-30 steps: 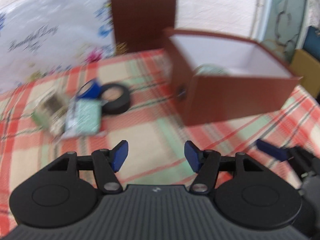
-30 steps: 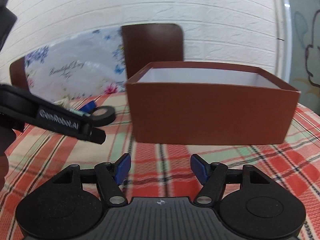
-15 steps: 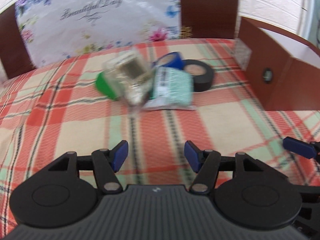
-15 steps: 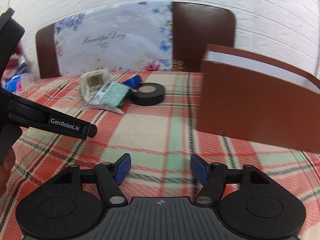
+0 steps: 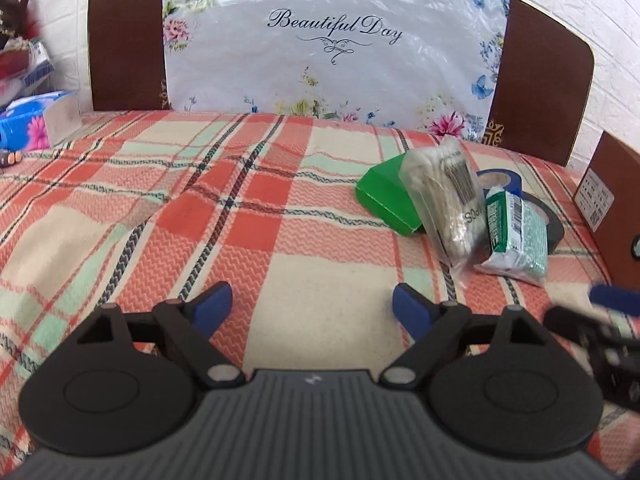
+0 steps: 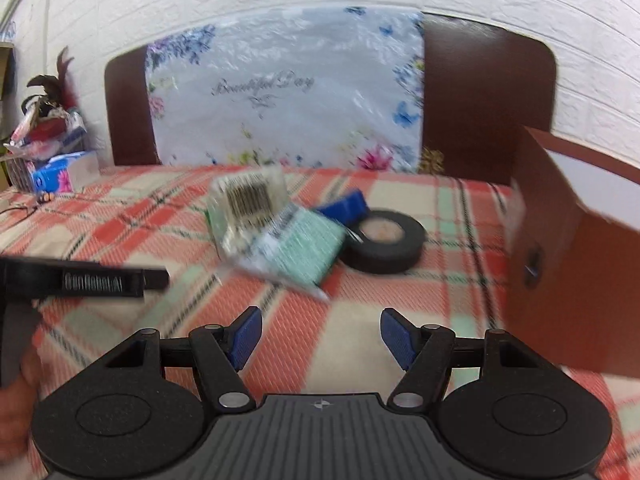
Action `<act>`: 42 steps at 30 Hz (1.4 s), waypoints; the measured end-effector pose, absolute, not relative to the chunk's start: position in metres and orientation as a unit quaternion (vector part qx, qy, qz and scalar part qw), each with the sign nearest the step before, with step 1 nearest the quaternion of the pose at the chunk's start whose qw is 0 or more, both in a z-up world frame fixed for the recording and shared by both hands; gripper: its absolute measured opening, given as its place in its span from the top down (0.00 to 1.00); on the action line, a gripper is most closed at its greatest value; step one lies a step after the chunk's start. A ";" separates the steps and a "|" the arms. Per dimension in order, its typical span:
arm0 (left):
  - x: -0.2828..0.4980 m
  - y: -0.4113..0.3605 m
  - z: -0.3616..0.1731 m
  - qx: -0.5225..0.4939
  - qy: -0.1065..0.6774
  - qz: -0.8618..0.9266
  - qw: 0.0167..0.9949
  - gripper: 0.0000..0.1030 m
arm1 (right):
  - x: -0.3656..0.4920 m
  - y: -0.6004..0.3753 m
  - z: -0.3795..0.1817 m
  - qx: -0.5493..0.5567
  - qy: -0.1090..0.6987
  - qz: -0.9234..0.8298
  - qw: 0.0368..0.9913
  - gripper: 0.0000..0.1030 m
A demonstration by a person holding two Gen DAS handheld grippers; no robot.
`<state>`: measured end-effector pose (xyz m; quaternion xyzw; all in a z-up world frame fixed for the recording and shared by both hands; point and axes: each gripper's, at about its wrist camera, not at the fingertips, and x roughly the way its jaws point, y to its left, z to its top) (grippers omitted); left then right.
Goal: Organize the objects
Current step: 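Grasp the green-and-white packet on the table with the right gripper, then lower the packet into the brown box and release it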
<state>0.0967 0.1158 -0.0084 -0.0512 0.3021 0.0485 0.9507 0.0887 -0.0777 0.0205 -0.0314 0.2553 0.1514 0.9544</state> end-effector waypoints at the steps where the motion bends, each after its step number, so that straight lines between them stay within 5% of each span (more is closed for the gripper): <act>1: 0.097 0.115 -0.009 -0.050 0.301 0.048 0.951 0.13 | 0.094 -0.074 0.021 -0.029 0.253 0.154 0.955 0.36; 6: 0.099 0.118 -0.010 -0.052 0.299 0.044 0.952 0.11 | 0.125 -0.069 0.022 0.009 0.254 0.156 0.955 0.30; 8: 0.101 0.120 -0.012 -0.054 0.299 0.043 0.952 0.11 | 0.136 -0.069 0.017 0.019 0.272 0.154 0.950 0.35; 9: 0.101 0.120 -0.012 -0.054 0.299 0.043 0.952 0.10 | 0.140 -0.070 0.015 0.027 0.284 0.157 0.946 0.47; 11: 0.102 0.120 -0.013 -0.053 0.300 0.042 0.952 0.10 | 0.139 -0.075 0.014 0.039 0.287 0.162 0.943 0.55; 19: 0.103 0.118 -0.013 -0.044 0.302 0.044 0.951 0.10 | 0.067 -0.110 0.013 0.020 0.288 0.149 0.946 0.56; 25: 0.100 0.109 -0.009 -0.022 0.319 0.045 0.946 0.10 | -0.008 -0.157 0.012 0.011 0.290 0.127 0.948 0.52; 28: 0.086 0.096 0.003 -0.072 0.338 -0.012 0.938 0.11 | -0.024 -0.173 0.013 0.007 0.288 0.102 0.952 0.27; 41: 0.065 -0.035 0.006 -0.043 0.433 -0.239 0.868 0.10 | -0.009 -0.166 0.004 -0.026 0.301 0.108 0.947 0.26; 42: 0.062 -0.040 0.004 -0.030 0.429 -0.239 0.871 0.09 | -0.006 -0.165 0.004 -0.029 0.300 0.111 0.947 0.35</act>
